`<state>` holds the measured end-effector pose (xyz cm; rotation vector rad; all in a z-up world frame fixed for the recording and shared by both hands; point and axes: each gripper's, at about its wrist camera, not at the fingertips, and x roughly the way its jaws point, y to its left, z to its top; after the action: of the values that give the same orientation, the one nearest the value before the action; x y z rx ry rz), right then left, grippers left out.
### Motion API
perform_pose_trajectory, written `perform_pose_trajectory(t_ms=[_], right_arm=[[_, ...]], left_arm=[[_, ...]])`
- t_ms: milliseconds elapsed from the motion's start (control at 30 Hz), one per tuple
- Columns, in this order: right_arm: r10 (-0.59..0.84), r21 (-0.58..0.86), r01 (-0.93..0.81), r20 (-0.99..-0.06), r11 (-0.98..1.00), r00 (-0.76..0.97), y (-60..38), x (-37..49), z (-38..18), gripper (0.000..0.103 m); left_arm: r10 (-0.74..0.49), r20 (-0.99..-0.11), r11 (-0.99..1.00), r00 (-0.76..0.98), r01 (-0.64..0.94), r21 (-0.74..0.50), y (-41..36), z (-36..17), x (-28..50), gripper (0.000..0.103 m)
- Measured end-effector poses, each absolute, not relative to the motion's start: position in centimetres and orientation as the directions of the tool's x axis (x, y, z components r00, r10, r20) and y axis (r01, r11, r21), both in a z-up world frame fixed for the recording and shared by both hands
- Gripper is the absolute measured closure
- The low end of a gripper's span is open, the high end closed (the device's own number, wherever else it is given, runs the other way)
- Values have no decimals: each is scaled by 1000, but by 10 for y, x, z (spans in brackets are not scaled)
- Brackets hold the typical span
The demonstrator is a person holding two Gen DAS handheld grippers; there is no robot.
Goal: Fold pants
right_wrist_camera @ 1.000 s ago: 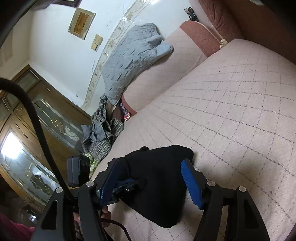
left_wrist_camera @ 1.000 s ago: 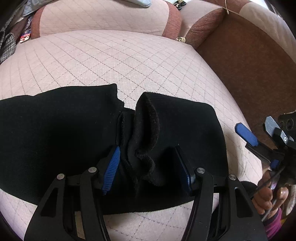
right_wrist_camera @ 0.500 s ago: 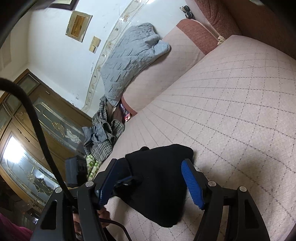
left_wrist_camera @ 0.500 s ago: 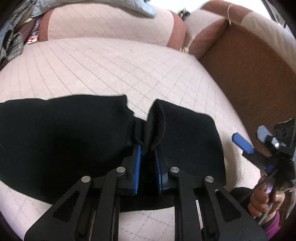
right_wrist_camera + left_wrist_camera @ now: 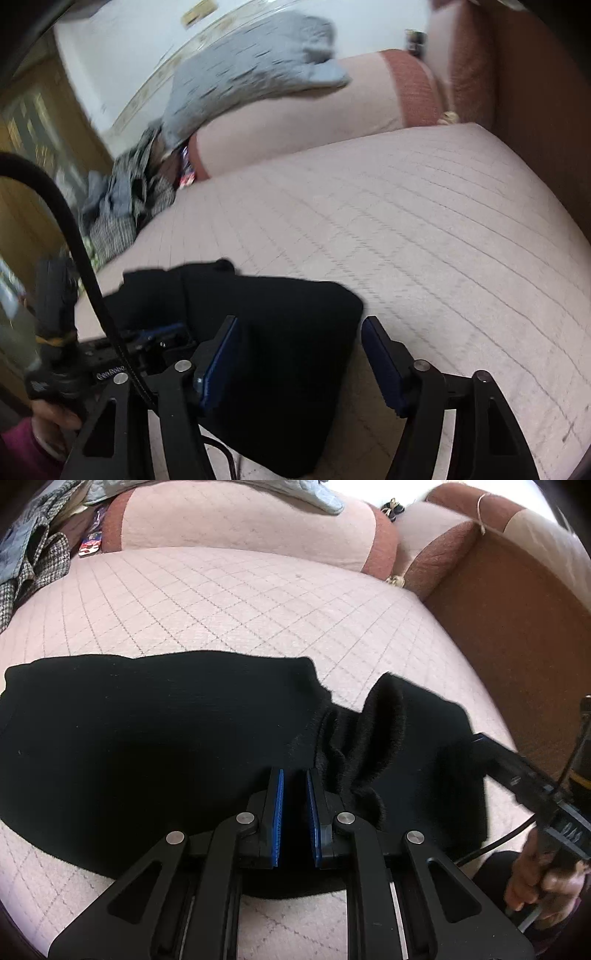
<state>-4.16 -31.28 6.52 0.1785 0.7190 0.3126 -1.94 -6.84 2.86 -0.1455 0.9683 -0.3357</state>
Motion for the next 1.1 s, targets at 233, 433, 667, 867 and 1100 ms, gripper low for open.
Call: perform_pose_trajectory(t_ms=[233, 433, 667, 867, 1100], right_arm=[[337, 228, -249, -615, 941, 713, -314, -47, 65, 37], [368, 327, -197, -621, 924, 692, -330, -43, 56, 37], [355, 260, -244, -618, 934, 702, -318, -40, 68, 37], [399, 252, -310, -610, 917, 685, -295, -18, 78, 37], [295, 73, -346, -699, 935, 651, -255, 10, 42, 37]], left_arm=[[-476, -715, 879, 513, 306, -366, -65, 56, -41, 56], [-366, -780, 914, 507, 354, -199, -106, 51, -51, 44], [-423, -762, 905, 491, 261, -335, -97, 30, -25, 91], [-410, -755, 908, 512, 305, -287, -85, 35, -40, 92], [-420, -753, 906, 506, 277, -318, -82, 23, -37, 92]])
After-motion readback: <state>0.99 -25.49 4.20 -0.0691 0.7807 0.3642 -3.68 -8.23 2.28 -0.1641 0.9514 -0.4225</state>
